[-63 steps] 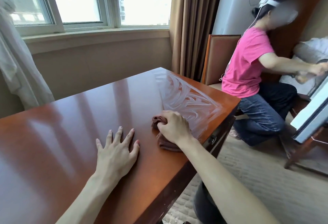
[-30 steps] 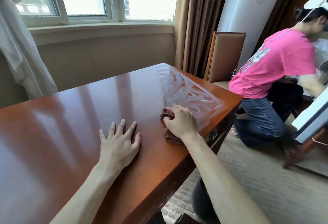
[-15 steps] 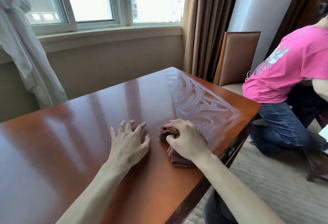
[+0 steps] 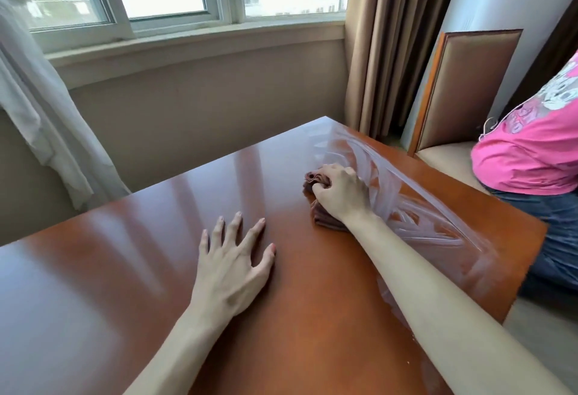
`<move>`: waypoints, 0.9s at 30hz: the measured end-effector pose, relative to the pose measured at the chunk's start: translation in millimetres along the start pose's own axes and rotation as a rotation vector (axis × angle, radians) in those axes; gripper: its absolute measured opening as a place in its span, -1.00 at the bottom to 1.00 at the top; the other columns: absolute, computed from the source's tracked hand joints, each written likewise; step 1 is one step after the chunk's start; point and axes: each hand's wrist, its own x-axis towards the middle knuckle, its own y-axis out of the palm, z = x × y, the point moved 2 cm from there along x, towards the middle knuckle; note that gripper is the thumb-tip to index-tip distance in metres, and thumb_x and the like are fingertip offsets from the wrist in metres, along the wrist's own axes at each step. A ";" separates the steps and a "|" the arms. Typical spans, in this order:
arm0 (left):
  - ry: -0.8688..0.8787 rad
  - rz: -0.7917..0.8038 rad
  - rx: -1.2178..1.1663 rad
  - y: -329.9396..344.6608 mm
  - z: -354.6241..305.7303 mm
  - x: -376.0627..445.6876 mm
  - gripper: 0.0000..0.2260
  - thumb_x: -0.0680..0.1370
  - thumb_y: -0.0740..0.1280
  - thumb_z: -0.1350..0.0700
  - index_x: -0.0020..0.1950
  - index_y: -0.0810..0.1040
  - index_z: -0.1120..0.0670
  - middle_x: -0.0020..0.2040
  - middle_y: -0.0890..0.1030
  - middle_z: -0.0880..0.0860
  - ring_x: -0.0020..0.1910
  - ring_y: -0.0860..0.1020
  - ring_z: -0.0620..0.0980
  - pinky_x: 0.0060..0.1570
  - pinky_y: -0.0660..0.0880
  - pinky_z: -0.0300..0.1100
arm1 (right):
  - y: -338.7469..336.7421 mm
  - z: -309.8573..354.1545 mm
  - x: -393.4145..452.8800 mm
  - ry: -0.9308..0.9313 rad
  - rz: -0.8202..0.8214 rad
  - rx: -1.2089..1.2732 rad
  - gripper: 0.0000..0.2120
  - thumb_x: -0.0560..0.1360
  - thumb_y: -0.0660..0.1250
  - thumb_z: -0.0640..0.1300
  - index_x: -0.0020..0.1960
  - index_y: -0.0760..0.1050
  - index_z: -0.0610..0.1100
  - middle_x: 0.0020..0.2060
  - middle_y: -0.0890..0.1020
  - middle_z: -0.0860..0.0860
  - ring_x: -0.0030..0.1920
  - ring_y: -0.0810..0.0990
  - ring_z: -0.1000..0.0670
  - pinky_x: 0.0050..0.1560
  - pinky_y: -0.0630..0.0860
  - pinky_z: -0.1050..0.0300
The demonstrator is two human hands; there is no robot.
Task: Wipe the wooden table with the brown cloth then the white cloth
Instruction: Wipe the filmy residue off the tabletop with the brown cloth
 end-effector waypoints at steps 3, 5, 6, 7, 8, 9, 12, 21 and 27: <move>-0.010 0.020 0.005 -2.6 -2.1 0.9 -0.35 0.51 -0.19 -0.41 0.59 0.08 -0.31 0.64 0.07 -0.04 0.62 -0.07 0.07 0.57 -0.13 0.10 | -9.7 3.3 -32.5 -0.051 0.047 0.044 -0.70 0.51 0.34 -0.03 0.21 0.67 0.08 0.28 0.63 0.10 0.27 0.52 -0.06 0.21 0.51 0.02; -0.010 0.027 -0.010 -6.3 -4.4 1.6 -0.34 0.50 -0.18 -0.41 0.59 0.10 -0.30 0.64 0.08 -0.03 0.62 -0.06 0.07 0.57 -0.11 0.11 | -16.9 3.8 -60.2 -0.078 0.050 0.045 -0.67 0.49 0.34 -0.02 0.22 0.66 0.14 0.31 0.60 0.15 0.32 0.50 -0.01 0.26 0.53 -0.01; -0.003 0.031 -0.016 -7.2 -4.1 1.6 -0.34 0.50 -0.18 -0.41 0.59 0.10 -0.30 0.64 0.08 -0.03 0.62 -0.05 0.08 0.57 -0.11 0.12 | -20.0 3.9 -74.7 -0.084 0.039 0.043 -0.66 0.47 0.34 -0.02 0.21 0.66 0.15 0.31 0.60 0.18 0.33 0.49 0.01 0.26 0.54 -0.02; 0.000 0.032 -0.016 -7.7 -2.8 0.9 -0.35 0.50 -0.16 -0.40 0.59 0.11 -0.29 0.64 0.08 -0.02 0.62 -0.05 0.09 0.57 -0.11 0.12 | -22.5 5.5 -90.5 -0.096 0.031 0.037 -0.66 0.46 0.34 -0.02 0.21 0.66 0.16 0.30 0.60 0.20 0.33 0.48 0.03 0.24 0.54 -0.01; -0.001 0.034 -0.017 -7.1 -1.9 0.7 -0.35 0.51 -0.15 -0.40 0.59 0.11 -0.29 0.63 0.08 -0.02 0.62 -0.05 0.09 0.57 -0.12 0.12 | -24.8 6.7 -106.9 -0.112 0.029 0.035 -0.66 0.46 0.34 -0.02 0.20 0.66 0.17 0.30 0.60 0.21 0.33 0.48 0.05 0.23 0.54 0.00; 0.002 0.038 -0.015 -6.8 -2.0 0.4 -0.37 0.53 -0.13 -0.39 0.59 0.11 -0.28 0.63 0.08 -0.01 0.62 -0.05 0.10 0.57 -0.13 0.12 | -27.2 7.5 -123.0 -0.126 0.021 0.033 -0.65 0.45 0.33 -0.02 0.20 0.66 0.17 0.29 0.60 0.22 0.33 0.48 0.06 0.22 0.54 0.00; 0.011 0.055 -0.007 -6.2 -2.1 0.0 -0.43 0.59 -0.06 -0.36 0.60 0.12 -0.26 0.64 0.08 0.01 0.62 -0.04 0.12 0.56 -0.13 0.13 | -38.1 15.1 -161.9 -0.151 0.007 0.035 -0.63 0.42 0.33 -0.01 0.21 0.66 0.15 0.30 0.60 0.21 0.33 0.47 0.05 0.22 0.54 0.01; 0.025 0.065 -0.018 -9.0 -2.6 -3.4 -0.44 0.61 -0.01 -0.33 0.61 0.14 -0.22 0.64 0.08 0.03 0.61 -0.02 0.13 0.56 -0.13 0.13 | -41.4 12.7 -149.1 -0.132 0.065 0.070 -0.71 0.44 0.32 -0.02 0.12 0.66 0.07 0.18 0.65 0.18 0.21 0.53 0.00 0.17 0.56 0.02; 0.025 0.031 -0.022 -4.7 -0.7 -2.5 -0.44 0.60 -0.03 -0.34 0.60 0.14 -0.24 0.63 0.10 0.01 0.61 -0.03 0.10 0.57 -0.11 0.11 | -9.5 3.0 -40.2 -0.081 0.023 0.013 -0.83 0.46 0.29 -0.02 -0.06 0.61 -0.05 -0.03 0.65 -0.02 0.01 0.58 -0.16 -0.05 0.56 -0.01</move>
